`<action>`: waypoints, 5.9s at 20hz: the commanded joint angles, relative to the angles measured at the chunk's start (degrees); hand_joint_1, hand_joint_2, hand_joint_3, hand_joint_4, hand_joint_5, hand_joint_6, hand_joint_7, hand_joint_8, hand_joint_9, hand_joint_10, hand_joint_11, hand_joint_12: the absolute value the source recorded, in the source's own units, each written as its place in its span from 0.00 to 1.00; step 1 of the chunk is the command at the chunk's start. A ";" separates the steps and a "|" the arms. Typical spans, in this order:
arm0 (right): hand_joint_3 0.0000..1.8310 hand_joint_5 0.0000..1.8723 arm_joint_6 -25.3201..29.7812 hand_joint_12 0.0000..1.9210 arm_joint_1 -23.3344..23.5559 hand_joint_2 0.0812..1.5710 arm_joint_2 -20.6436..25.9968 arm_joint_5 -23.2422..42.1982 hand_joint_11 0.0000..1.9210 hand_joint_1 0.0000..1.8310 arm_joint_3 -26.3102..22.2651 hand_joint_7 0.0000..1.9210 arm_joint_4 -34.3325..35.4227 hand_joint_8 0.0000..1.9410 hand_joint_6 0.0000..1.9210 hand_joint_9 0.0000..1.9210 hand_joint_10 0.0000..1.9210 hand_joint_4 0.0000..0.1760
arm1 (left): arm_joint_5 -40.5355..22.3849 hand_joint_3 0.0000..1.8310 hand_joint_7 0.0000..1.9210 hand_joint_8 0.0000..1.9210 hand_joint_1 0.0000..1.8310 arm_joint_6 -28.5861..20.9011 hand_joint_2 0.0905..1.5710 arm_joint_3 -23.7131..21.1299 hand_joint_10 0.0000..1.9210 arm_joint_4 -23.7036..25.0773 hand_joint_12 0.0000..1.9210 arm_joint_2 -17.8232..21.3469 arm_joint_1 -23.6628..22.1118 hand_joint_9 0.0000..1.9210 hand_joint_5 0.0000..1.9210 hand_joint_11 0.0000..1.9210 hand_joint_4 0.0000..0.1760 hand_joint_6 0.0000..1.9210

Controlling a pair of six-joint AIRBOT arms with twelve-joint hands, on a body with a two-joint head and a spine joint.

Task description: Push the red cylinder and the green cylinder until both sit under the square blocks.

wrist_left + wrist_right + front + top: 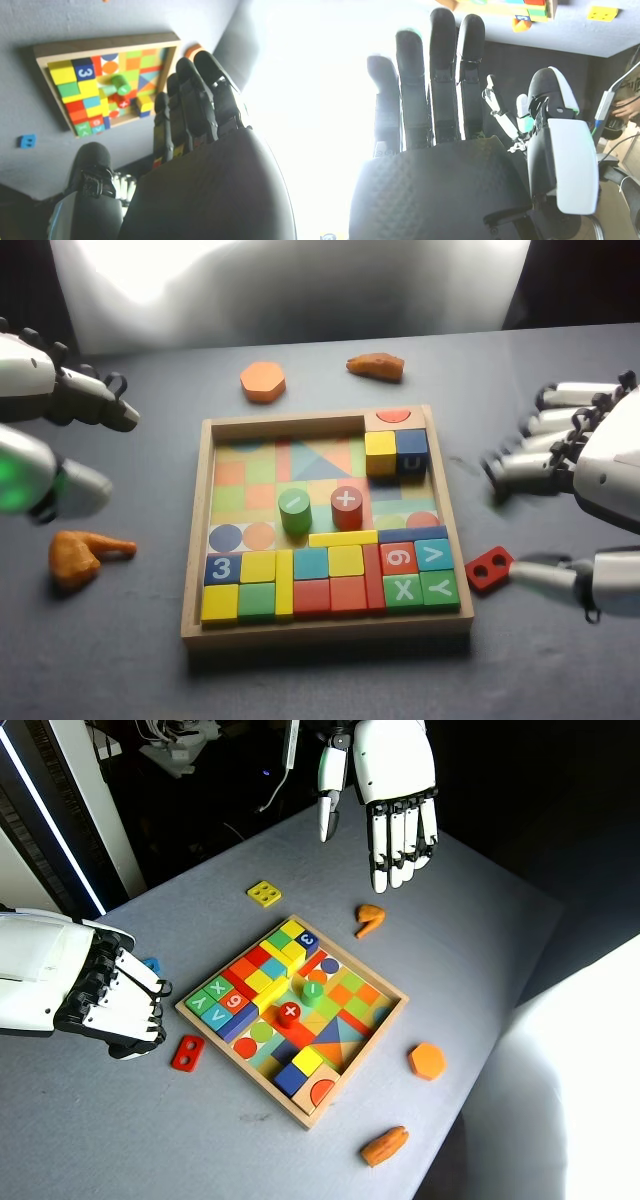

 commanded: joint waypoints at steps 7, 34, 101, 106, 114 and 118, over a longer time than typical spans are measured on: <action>0.00 0.07 -2.70 0.99 0.27 0.82 -0.61 7.38 0.05 0.07 0.44 0.16 0.15 0.23 0.36 0.09 0.66 0.00 | -4.31 0.00 0.16 0.00 0.17 0.05 0.81 0.26 0.01 1.06 0.56 0.52 -0.87 0.25 0.11 0.09 0.19 0.00; 0.00 0.46 -15.06 0.00 13.97 0.78 -28.88 -9.08 0.00 0.00 24.51 0.14 18.11 0.00 0.04 0.00 0.04 0.00 | -0.58 0.00 0.17 0.00 0.14 5.40 0.81 1.26 0.00 2.39 0.55 0.54 -5.16 0.21 0.12 0.01 0.22 0.00; 0.00 0.44 -15.33 0.00 6.49 0.77 -20.70 -11.05 0.00 0.00 17.12 0.15 10.78 0.00 0.05 0.02 0.01 0.00 | -2.66 0.00 0.07 0.00 0.00 -4.26 0.79 -1.05 0.00 1.62 0.22 1.54 1.36 0.07 0.06 0.00 0.00 0.00; 0.00 0.44 -15.31 0.00 6.40 0.77 -19.86 -11.03 0.00 0.00 17.12 0.14 9.90 0.00 0.05 0.00 0.00 0.00 | -2.56 0.00 0.08 0.00 0.00 -4.26 0.79 -1.02 0.00 1.62 0.25 1.54 1.40 0.08 0.07 0.00 0.00 0.00; 0.00 0.43 -13.25 0.00 10.27 0.77 -19.85 -10.55 0.00 0.00 17.11 0.14 9.93 0.01 0.05 0.02 0.01 0.00 | -2.41 0.00 0.08 0.00 0.00 -4.25 0.79 -0.89 0.00 1.65 0.26 1.54 1.40 0.08 0.07 0.00 0.00 0.00; 0.00 0.44 -12.53 0.00 12.02 0.78 -19.77 -11.16 0.00 0.00 17.10 0.14 9.93 0.01 0.05 0.01 0.00 0.00 | -2.42 0.00 0.08 0.00 0.02 -4.25 0.80 -0.86 0.00 1.65 0.26 1.54 1.40 0.08 0.07 0.00 0.00 0.00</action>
